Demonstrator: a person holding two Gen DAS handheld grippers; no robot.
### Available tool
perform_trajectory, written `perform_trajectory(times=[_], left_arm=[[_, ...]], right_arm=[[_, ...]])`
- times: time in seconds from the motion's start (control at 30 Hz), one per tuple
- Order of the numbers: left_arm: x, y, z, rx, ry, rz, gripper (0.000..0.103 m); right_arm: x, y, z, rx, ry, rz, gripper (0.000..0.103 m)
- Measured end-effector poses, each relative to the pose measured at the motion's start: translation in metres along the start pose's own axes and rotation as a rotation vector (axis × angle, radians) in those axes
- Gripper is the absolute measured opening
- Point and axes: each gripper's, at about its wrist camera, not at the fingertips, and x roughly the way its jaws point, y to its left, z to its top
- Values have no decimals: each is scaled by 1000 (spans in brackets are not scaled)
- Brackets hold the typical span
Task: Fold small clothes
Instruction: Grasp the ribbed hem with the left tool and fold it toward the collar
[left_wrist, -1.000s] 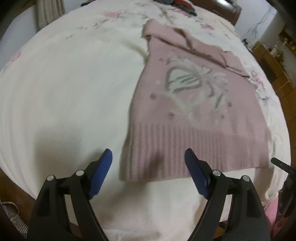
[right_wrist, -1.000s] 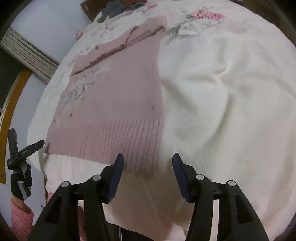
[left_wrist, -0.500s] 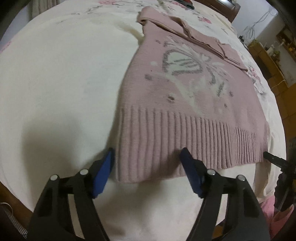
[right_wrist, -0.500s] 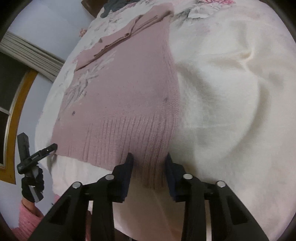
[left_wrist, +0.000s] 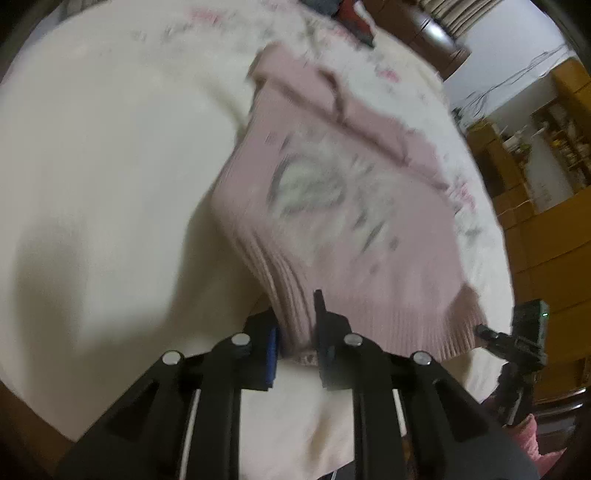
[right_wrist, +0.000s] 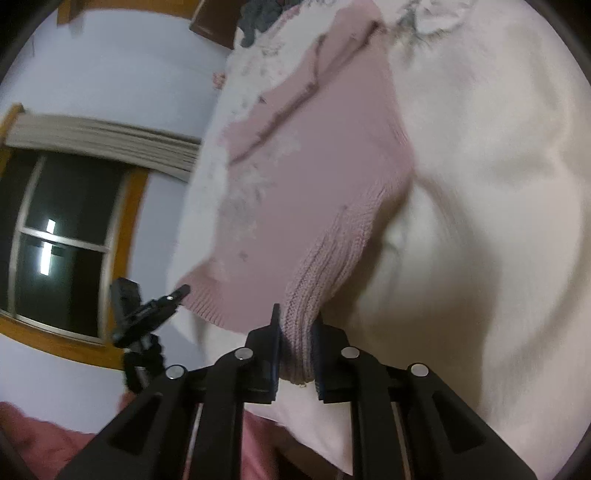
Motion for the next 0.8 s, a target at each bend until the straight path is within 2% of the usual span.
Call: perform_trajectory(times=[0.1,0.2,0.27,0.37,0.6,0.7,0.77,0.8], left_arm=[[0,-8,37,-30,-54,-19,7],[20,-14,80,-19,-83,16,7],[39,-14,103,-35,-82,18,7],[74,-4,134,-45,-63,77,7],[129,24,165,-123,34,128,7],[130,25,176,-149,77,117,14],[119,24,184,-157,70,114,29],[106,23,187,-149,41,131,43]], right_arm=[[-9,1,35,45,-33,92,14],[-8,1,77,68,-55,108,14],[-3,-2,104,75,-59,75,14],[12,-8,135,101,-48,46,14],[40,-44,189,239,-14,-39,14],[43,-48,198,281,28,-82,16],[34,-37,204,257,37,-136,20],[29,-32,207,235,28,-167,27]])
